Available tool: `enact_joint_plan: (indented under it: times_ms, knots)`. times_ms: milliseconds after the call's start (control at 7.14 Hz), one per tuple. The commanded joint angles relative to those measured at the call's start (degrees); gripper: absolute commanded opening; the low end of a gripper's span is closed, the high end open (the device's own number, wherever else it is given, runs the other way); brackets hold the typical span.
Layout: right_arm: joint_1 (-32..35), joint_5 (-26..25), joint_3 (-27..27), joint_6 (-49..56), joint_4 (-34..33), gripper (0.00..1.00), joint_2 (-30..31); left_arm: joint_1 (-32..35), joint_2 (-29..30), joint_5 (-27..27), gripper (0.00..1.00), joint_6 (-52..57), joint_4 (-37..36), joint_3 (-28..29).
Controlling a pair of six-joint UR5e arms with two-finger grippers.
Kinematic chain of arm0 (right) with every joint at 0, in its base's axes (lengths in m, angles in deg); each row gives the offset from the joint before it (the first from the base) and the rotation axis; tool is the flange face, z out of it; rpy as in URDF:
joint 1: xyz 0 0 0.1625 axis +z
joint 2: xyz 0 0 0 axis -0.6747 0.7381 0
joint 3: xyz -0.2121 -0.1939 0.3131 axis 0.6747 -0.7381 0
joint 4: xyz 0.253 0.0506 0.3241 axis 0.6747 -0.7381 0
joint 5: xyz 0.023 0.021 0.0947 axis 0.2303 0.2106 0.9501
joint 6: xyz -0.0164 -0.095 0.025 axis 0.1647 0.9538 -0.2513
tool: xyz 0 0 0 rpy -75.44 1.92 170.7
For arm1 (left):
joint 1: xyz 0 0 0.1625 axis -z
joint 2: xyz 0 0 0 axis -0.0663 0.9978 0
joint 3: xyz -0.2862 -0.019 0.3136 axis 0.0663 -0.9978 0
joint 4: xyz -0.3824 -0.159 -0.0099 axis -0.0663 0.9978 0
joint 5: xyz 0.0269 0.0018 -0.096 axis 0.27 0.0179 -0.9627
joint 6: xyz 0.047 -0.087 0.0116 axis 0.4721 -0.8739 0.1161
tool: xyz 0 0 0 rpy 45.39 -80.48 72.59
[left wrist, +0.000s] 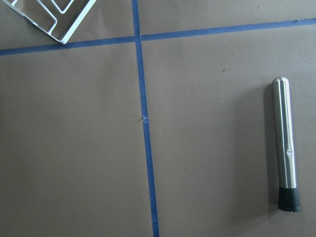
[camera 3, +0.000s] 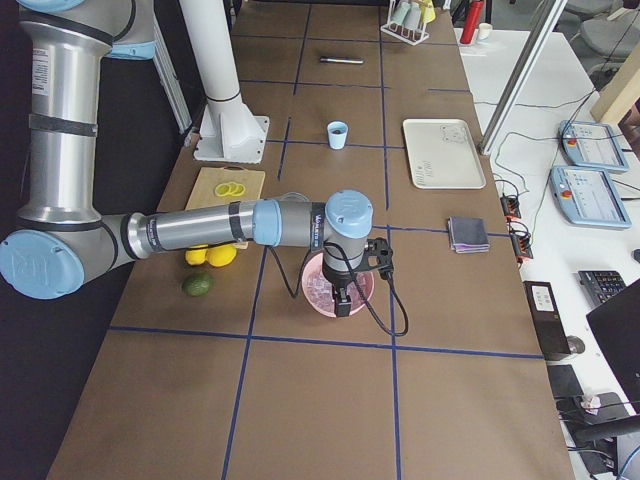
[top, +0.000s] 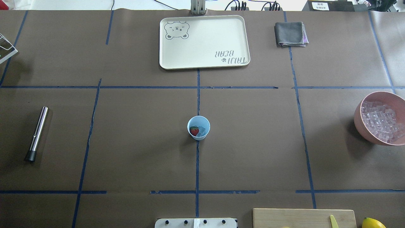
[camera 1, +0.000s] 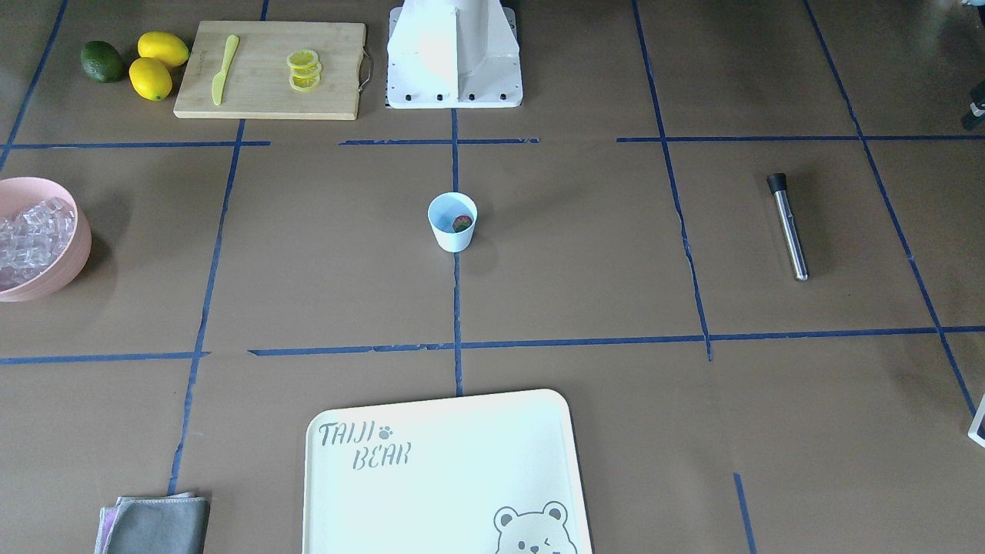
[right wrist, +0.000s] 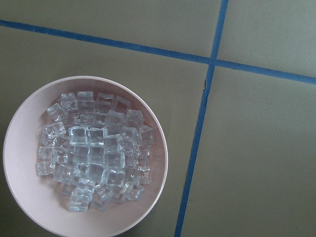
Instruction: Mash ice and strawberries in cup
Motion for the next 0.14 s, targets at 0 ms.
enact_joint_plan:
  times_ms: [0]
  knots:
    - [0.00, 0.34, 0.93, 0.04, 0.01, 1.00, -0.02, -0.06, 1.19, 0.23, 1.00, -0.03, -0.20, 0.40]
